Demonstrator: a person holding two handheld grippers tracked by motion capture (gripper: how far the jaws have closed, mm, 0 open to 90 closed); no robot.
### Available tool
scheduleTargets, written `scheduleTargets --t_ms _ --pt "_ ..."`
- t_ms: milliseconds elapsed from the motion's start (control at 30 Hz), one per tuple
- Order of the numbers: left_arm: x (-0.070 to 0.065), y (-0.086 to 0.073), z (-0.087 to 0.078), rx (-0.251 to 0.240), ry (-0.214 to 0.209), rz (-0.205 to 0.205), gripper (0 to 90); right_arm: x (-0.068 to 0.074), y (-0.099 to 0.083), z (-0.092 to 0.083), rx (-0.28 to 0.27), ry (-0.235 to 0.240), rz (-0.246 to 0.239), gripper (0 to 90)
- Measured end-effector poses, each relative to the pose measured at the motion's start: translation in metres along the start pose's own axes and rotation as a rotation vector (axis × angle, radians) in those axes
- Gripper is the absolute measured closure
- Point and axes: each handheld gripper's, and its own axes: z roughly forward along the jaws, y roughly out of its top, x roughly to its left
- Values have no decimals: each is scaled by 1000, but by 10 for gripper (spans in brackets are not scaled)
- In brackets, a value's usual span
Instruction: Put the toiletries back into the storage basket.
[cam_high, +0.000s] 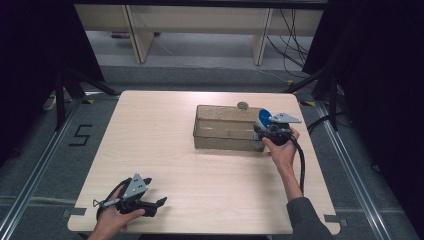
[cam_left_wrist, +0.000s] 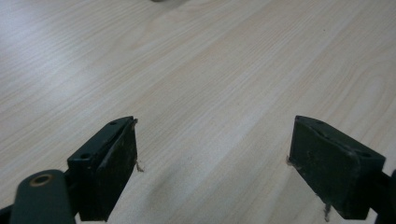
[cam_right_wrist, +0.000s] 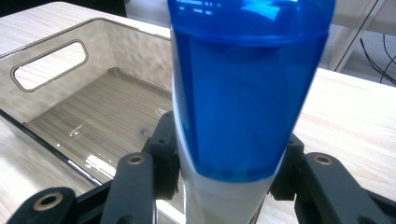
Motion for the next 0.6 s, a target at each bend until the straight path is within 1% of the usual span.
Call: scheduleTargets --t_ms 67,100,133,167,200,233,267,300,333,367,433,467,500,533,567,600 --pt "1 0 -1 11 -5 16 149 0 -1 0 -10 -4 10 538" --pt "2 0 -1 18 3 29 149 2 -1 0 -15 8 53 512" --pt "2 -1 0 17 14 32 149 3 0 -2 -16 5 68 481" --pt "1 0 0 6 4 12 149 2 0 -1 -38 10 61 434" --pt "0 0 -1 3 2 5 149 2 1 -3 -28 16 80 390" --pt "1 0 -1 3 -6 8 149 2 1 -4 -38 14 102 365" --pt "1 0 -2 20 -2 26 149 3 2 -6 -47 3 109 349" --pt "3 0 -1 31 -1 33 149 5 3 -8 -45 3 133 335" --pt "3 0 -1 25 5 33 149 3 3 -10 -54 8 112 323" --pt "1 0 0 8 6 12 149 2 4 -11 -65 -3 105 308" --pt "1 0 0 15 7 27 149 3 5 -14 -75 14 128 292" --pt "0 -1 0 9 -8 17 149 5 5 -16 -76 13 140 286" --pt "2 -1 0 28 -2 32 149 5 6 -19 -77 1 108 279" --pt "2 0 -1 28 -8 31 149 8 8 -22 -85 -16 103 276" --pt "2 0 0 19 -4 24 149 8 8 -25 -93 -21 70 274" --pt "2 0 0 23 -8 25 149 11 9 -28 -97 -29 100 272"
